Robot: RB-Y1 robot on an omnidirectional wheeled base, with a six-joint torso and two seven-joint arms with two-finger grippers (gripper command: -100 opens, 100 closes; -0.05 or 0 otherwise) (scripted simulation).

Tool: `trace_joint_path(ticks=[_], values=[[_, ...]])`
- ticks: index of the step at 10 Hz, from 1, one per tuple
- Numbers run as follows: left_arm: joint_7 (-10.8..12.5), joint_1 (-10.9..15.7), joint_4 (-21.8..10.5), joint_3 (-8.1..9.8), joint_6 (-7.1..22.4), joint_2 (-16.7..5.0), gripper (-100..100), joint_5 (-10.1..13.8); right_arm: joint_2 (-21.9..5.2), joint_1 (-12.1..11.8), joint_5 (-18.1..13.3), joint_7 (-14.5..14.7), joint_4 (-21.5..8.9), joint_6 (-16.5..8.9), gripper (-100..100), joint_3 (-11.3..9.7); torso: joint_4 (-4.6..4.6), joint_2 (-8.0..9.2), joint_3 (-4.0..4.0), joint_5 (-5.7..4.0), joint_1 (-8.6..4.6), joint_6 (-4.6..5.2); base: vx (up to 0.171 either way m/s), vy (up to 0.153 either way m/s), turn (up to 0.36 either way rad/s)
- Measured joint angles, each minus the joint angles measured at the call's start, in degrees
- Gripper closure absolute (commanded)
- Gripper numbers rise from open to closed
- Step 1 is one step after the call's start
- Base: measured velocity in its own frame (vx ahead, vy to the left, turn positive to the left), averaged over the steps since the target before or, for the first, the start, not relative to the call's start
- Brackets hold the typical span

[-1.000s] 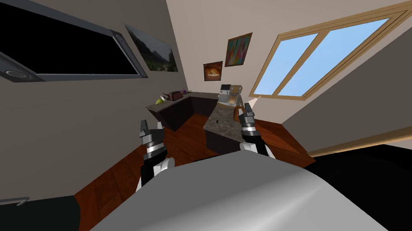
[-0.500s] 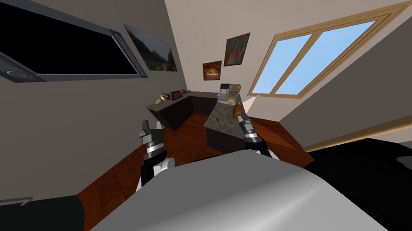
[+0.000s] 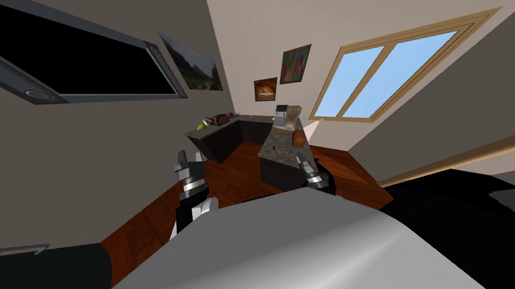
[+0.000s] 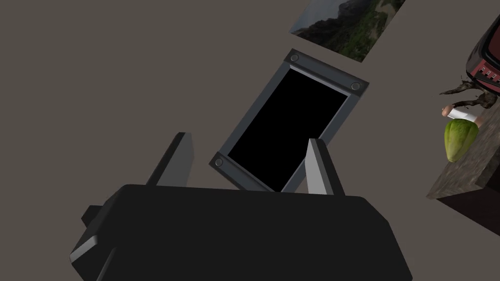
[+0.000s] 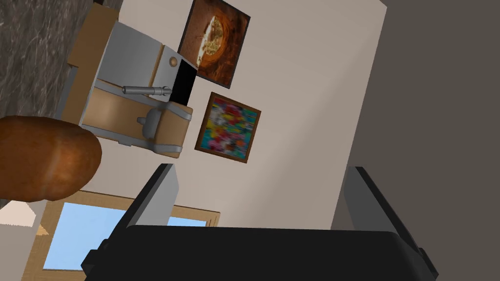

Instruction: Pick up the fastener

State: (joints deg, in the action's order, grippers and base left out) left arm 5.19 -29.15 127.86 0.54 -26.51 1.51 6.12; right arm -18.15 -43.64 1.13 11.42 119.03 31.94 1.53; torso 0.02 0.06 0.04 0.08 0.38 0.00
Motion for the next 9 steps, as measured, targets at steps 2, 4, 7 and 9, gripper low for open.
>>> trace_joint_path(ticks=[2, 4, 7, 9], values=[[0.0, 0.0, 0.0, 0.0, 0.0, 0.0, 0, 0.0, -2.25, -1.61, -0.71, 1.16, -2.37, 0.28, -100, -1.08, -0.01, -0.03, -0.02, -0.01, -0.05, -0.01, -0.003, 0.076, 0.012], [0.0, 0.0, 0.0, 0.0, 0.0, 0.0, 0, 0.0, -5.38, -2.72, -0.86, 1.55, -5.43, 1.08, -100, -1.08, -0.03, -0.13, -0.08, -0.02, -0.09, -0.02, 0.022, 0.079, 0.019], [0.0, 0.0, 0.0, 0.0, 0.0, 0.0, 0, 0.0, -8.69, -4.76, -1.8, 2.83, -9.46, 1.87, -100, -2.04, -0.03, -0.18, -0.1, -0.01, -0.1, -0.02, 0.032, 0.083, 0.03], [0.0, -0.01, 0.0, 0.0, 0.0, 0.0, 0, 0.0, -11.44, -5.93, -2.5, 3.63, -12.53, 2.38, -100, -2.57, -0.04, -0.22, -0.13, -0.01, -0.09, -0.01, 0.049, 0.09, 0.038]])
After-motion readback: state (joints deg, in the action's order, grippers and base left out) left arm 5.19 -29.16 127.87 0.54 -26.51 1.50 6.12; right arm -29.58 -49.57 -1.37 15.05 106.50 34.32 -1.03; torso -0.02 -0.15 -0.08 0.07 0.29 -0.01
